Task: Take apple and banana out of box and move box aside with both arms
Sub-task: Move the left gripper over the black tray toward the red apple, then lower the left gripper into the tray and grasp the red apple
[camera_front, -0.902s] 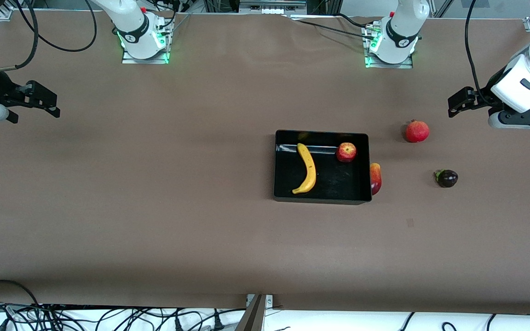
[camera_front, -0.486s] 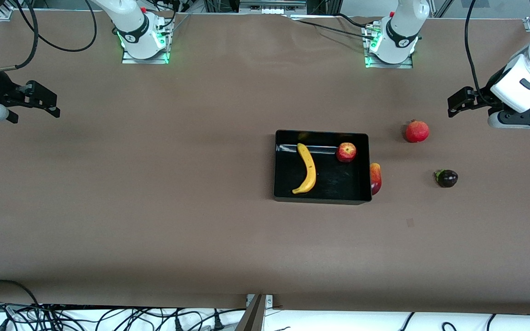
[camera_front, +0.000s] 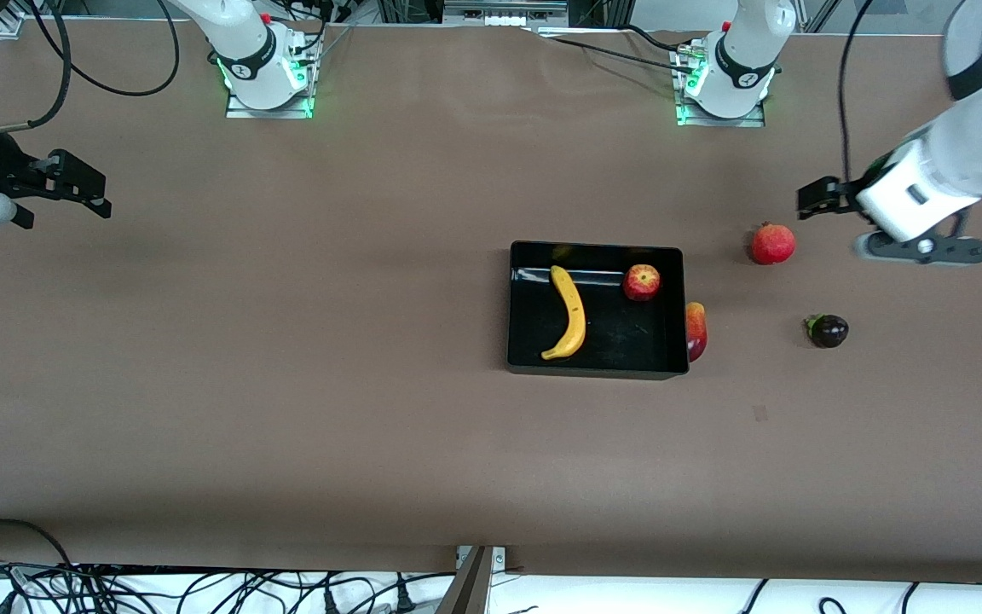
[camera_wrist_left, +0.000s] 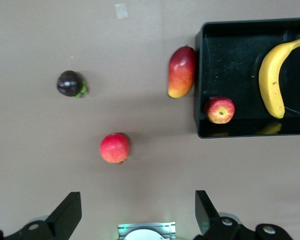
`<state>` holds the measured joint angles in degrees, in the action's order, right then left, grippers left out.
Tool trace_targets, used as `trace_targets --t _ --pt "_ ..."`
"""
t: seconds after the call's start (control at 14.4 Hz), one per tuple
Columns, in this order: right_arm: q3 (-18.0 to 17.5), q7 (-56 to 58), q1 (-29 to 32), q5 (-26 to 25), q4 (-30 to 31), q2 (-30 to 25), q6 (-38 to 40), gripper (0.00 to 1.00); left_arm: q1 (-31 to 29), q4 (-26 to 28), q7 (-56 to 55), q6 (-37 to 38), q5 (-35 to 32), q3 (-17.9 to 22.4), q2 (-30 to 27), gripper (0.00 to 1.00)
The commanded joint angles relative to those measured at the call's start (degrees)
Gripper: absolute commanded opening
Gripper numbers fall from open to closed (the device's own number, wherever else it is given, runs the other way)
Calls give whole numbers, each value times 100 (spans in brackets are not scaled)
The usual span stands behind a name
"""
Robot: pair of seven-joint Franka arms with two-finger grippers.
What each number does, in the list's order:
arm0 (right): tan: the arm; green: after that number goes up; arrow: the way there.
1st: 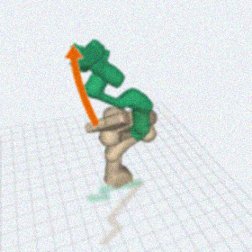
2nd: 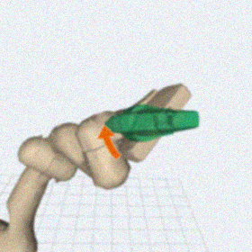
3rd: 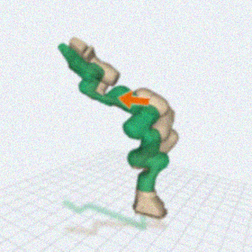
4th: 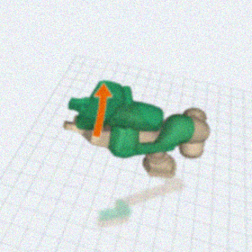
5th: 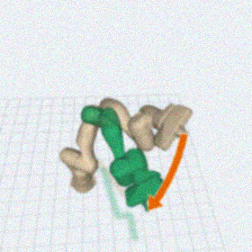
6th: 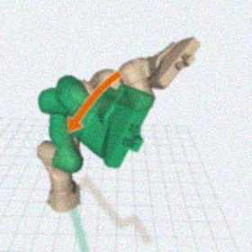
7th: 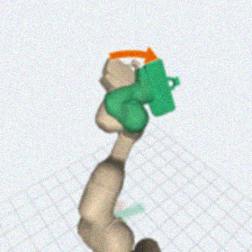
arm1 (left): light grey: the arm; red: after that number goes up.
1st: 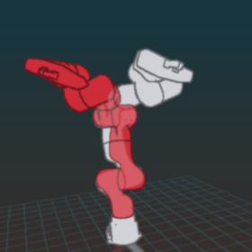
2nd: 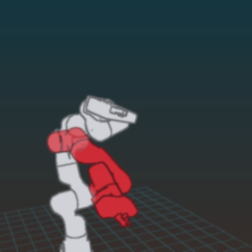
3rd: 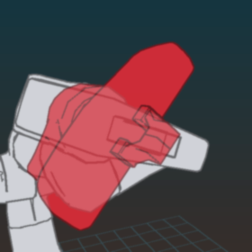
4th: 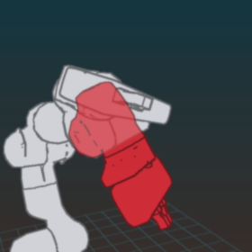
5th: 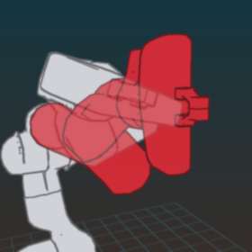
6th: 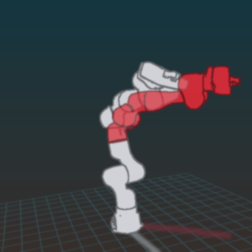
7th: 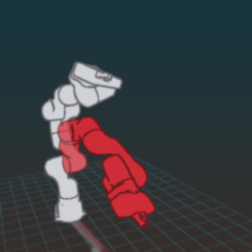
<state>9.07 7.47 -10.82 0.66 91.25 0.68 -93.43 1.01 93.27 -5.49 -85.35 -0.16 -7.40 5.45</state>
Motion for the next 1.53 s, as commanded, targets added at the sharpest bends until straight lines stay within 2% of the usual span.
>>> trace_targets --t 0.0,0.35,0.62,0.76,0.97,1.18,1.46 --pt "-28 -8 19 -57 -90 20 35 100 258 -248 -767 -155 60 -287 543 100" --pt "-28 -8 19 -57 -90 20 27 100 601 102 -1664 -1596 60 -490 1379 100" --pt "-28 -8 19 -48 -90 20 35 100 1259 857 -2175 -2878 -55 -482 1906 100" --pt "-28 -8 19 -48 -90 20 35 100 1322 1270 -2202 -3486 -72 -481 1986 100" --pt "-28 -8 19 -39 -90 20 35 100 1340 1588 -2412 -3594 -159 -473 1986 100" --pt "-28 -8 19 -39 -90 20 27 100 1340 1633 -2605 -3585 -853 -481 2100 100" --pt "-28 -8 19 -39 -90 20 35 100 1586 1677 -3088 -3691 -1072 -473 2364 100"
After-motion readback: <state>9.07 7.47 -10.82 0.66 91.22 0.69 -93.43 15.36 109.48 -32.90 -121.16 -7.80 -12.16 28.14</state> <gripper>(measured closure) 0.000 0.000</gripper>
